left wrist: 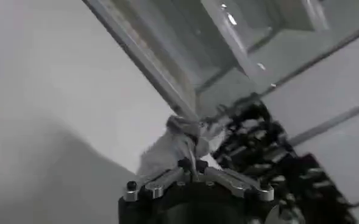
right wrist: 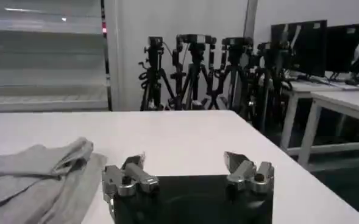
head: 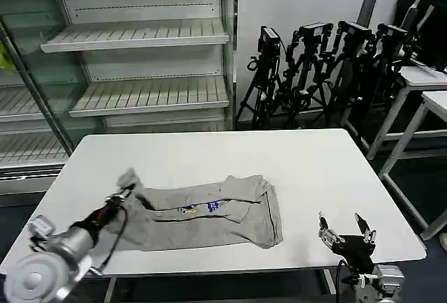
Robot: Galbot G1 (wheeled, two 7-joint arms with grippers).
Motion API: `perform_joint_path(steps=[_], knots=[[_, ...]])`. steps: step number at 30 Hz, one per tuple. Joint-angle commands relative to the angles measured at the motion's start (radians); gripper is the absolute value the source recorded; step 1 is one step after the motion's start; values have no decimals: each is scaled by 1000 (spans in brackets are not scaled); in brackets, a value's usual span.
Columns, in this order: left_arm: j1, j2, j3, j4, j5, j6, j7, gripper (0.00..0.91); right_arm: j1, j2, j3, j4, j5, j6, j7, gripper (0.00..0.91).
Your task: Fold and organize the clothes.
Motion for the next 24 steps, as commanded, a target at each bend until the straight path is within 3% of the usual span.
perform_joint_path(steps=[1, 5, 11, 12, 14, 24], knots=[[-176, -315, 477, 2, 143, -39, -28, 40, -10, 9, -3, -1, -9, 0, -2, 907], [-232, -401, 562, 83, 213, -38, -29, 40, -14, 14, -1, -5, -8, 7, -4, 907], [-297, -461, 616, 223, 289, -57, -35, 50, -4, 10, -2, -17, -3, 11, -5, 907], [-311, -467, 618, 246, 298, -56, -34, 252, -2, 8, -4, -19, -3, 11, -5, 907], [-318, -467, 623, 270, 335, -54, -18, 907, 6, 5, -6, -25, -4, 11, -4, 907], [-308, -428, 587, 219, 355, -57, 37, 907, 31, -10, -22, -38, -7, 11, -4, 907]])
